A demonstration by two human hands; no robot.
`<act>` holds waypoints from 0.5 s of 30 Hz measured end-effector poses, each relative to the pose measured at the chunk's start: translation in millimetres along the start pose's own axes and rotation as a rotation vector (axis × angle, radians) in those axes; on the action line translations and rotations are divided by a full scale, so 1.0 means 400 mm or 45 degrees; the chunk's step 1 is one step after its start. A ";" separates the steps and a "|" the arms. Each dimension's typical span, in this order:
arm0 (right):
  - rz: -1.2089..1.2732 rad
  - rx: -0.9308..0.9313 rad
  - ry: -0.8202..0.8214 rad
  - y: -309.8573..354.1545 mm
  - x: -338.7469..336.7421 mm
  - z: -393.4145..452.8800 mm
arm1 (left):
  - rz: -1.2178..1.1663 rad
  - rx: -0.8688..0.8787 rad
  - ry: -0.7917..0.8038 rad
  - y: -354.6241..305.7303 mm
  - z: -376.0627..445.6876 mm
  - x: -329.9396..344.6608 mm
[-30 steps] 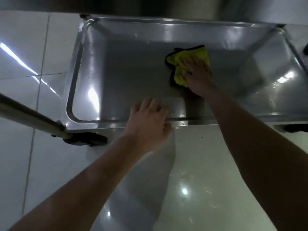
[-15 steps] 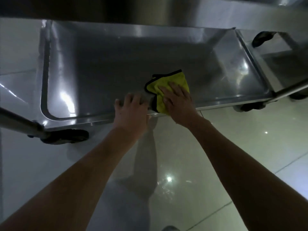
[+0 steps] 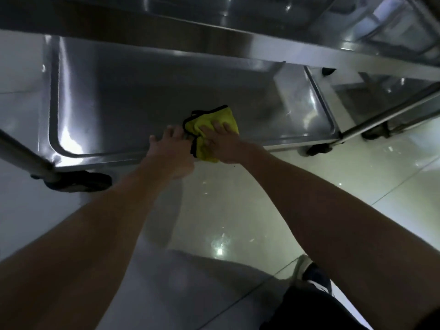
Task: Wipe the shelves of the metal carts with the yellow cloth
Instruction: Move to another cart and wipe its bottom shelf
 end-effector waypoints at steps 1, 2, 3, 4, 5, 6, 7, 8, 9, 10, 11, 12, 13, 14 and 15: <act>0.082 0.017 -0.045 -0.002 0.002 0.003 | 0.002 -0.004 -0.024 0.000 -0.003 0.001; 0.222 0.016 -0.089 -0.004 0.007 0.006 | -0.005 -0.011 -0.048 0.002 -0.004 0.002; 0.371 0.000 -0.128 -0.007 0.009 0.009 | -0.020 -0.021 -0.081 0.006 -0.004 0.003; 0.460 -0.013 -0.160 -0.010 0.012 0.011 | -0.034 -0.032 -0.112 0.012 -0.004 0.006; 0.450 -0.028 -0.207 -0.014 0.017 0.010 | -0.041 -0.044 -0.135 0.017 -0.005 0.009; 0.370 -0.040 -0.263 -0.018 0.023 0.008 | -0.044 -0.057 -0.160 0.018 -0.007 0.013; 0.315 -0.046 -0.318 -0.024 0.029 0.003 | -0.048 -0.075 -0.197 0.018 -0.008 0.013; 0.315 -0.048 -0.369 -0.035 0.032 -0.004 | -0.059 -0.101 -0.244 0.017 -0.009 0.010; 0.339 -0.051 -0.413 -0.052 0.032 -0.010 | -0.066 -0.143 -0.286 0.014 -0.007 0.003; 0.367 -0.059 -0.441 -0.074 0.032 -0.013 | -0.063 -0.201 -0.311 0.012 -0.004 -0.004; 0.384 -0.070 -0.453 -0.100 0.033 -0.015 | -0.055 -0.271 -0.322 0.010 0.001 -0.010; 0.395 -0.073 -0.465 -0.130 0.037 -0.014 | -0.048 -0.342 -0.335 0.004 0.009 -0.018; 0.415 -0.071 -0.474 -0.164 0.043 -0.010 | -0.039 -0.406 -0.358 -0.008 0.019 -0.026; 0.440 -0.067 -0.477 -0.201 0.052 -0.003 | -0.021 -0.446 -0.390 -0.029 0.034 -0.035; 0.439 -0.071 -0.473 -0.235 0.062 0.002 | -0.003 -0.453 -0.433 -0.062 0.054 -0.043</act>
Point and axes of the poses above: each hand's wrist, its own z-axis towards the middle knuckle, its own x-axis out of the palm, y = z × x, the point moved 9 cm from there along z, towards the middle knuckle, and after that the axes turned 7 degrees about x, right-handed, at the moved point
